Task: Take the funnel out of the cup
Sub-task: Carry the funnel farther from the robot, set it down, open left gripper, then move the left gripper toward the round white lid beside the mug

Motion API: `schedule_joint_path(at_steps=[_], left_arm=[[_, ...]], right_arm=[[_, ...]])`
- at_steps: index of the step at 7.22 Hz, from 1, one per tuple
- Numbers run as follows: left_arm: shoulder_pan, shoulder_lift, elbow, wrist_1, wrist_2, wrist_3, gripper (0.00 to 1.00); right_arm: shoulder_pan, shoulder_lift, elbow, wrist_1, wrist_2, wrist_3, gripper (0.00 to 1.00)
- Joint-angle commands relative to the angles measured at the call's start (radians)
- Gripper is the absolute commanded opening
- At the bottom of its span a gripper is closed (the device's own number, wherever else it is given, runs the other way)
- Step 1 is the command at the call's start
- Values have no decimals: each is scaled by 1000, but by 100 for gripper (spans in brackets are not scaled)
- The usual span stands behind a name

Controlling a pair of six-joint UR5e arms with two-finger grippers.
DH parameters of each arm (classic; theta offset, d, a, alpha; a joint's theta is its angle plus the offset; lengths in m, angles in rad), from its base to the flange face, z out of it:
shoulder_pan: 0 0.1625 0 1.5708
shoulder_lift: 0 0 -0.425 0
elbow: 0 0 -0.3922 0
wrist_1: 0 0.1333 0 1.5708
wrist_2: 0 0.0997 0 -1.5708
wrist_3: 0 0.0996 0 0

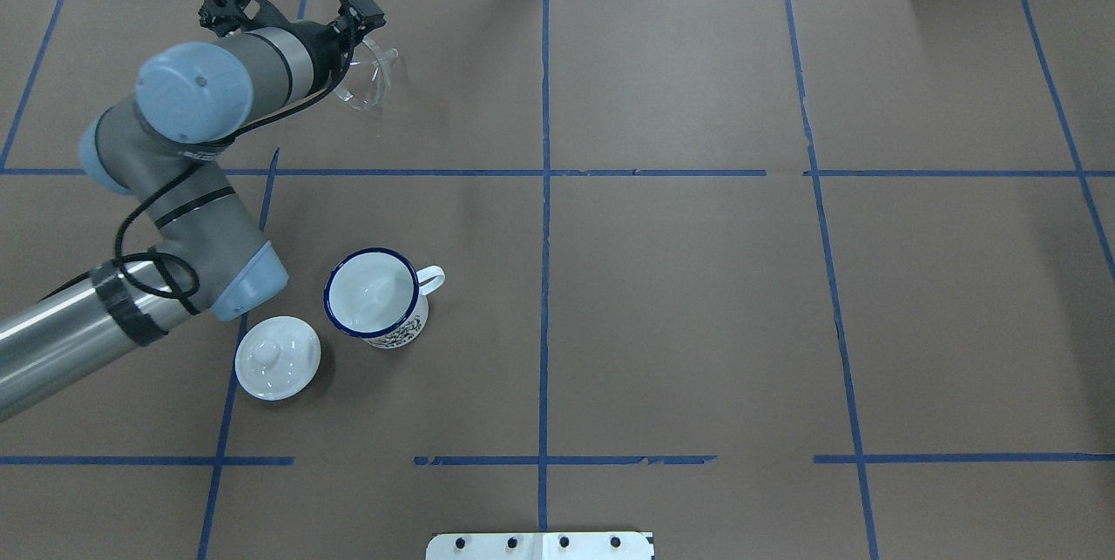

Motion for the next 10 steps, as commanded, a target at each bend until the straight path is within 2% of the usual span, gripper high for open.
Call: schedule_joint_path(at_steps=[1,2,3,4,5,6,8,10], left_arm=[[-22,65,-270,383,-135,215,82],[-30,111,-359,496,-200,262,73],[-19,197,-425,512,-212,329,73],[25,252,-446,511,-220,357,80],[74,277,-438,509,-220,354,92],[120,285,-427,508,-220,345,100],[166,283,-327,459,-219,350,99],[196,285,-224,324,-217,347,86]], right_arm=[[0,0,0,0,0,1,100],[0,0,0,0,0,-1,100],[0,0,0,0,0,-1,100],[0,0,0,0,0,-1,100],[0,0,0,0,0,-1,100],[0,0,0,0,0,-1,100],[0,0,0,0,0,-1,100],[0,0,0,0,0,-1,100]])
